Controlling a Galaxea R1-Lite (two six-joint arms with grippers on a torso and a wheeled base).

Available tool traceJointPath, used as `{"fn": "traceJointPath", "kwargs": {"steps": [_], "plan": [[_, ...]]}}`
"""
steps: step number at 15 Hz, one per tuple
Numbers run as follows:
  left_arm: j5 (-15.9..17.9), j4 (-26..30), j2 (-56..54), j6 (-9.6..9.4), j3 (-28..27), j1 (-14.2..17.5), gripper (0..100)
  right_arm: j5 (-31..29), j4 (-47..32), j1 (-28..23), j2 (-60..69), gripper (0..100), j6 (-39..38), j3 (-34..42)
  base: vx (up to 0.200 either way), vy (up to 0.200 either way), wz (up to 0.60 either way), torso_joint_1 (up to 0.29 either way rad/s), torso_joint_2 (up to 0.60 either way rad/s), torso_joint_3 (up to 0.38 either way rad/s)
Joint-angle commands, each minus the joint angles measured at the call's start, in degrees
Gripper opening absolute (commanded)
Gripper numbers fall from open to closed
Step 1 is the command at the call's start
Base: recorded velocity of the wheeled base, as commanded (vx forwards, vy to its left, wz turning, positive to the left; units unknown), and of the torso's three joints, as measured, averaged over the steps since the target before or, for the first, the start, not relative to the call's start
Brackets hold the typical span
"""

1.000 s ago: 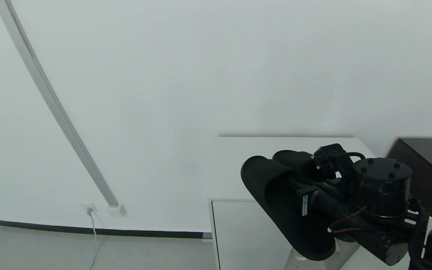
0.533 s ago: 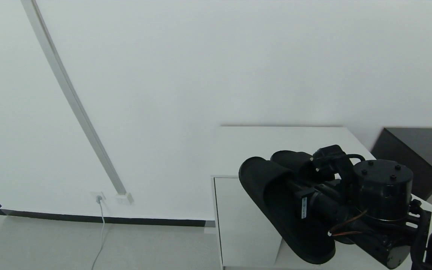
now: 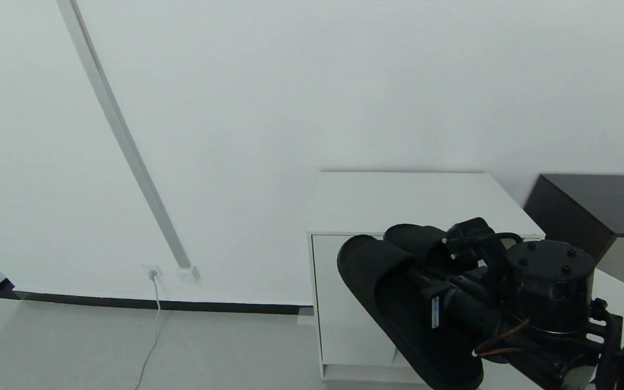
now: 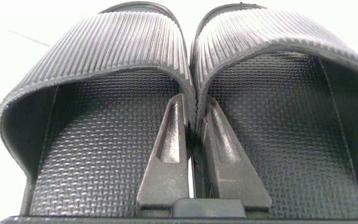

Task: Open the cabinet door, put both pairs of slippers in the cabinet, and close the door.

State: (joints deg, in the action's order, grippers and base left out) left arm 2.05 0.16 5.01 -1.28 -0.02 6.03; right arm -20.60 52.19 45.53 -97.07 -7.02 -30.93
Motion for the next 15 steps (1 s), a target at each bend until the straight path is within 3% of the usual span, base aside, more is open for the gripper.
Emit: {"fn": "traceJointPath", "kwargs": {"steps": [1,7,15], "plan": [[-0.03,0.02,0.09,-0.04,-0.06,0.03,0,-0.05,0.02,0.52,-0.13,0,-0.01,0.25,0.0,0.0,0.0,0.0,0.0,0.0],[0.06,0.02,0.09,-0.04,0.02,0.03,0,-0.05,0.02,0.43,-0.4,0,-0.01,0.52,0.0,0.0,0.0,0.0,0.0,0.0],[0.06,0.02,0.09,-0.04,0.02,0.03,0,-0.4,0.02,0.17,-0.57,0,-0.1,0.52,0.0,-0.2,0.0,0.003,0.0,0.002]]}}
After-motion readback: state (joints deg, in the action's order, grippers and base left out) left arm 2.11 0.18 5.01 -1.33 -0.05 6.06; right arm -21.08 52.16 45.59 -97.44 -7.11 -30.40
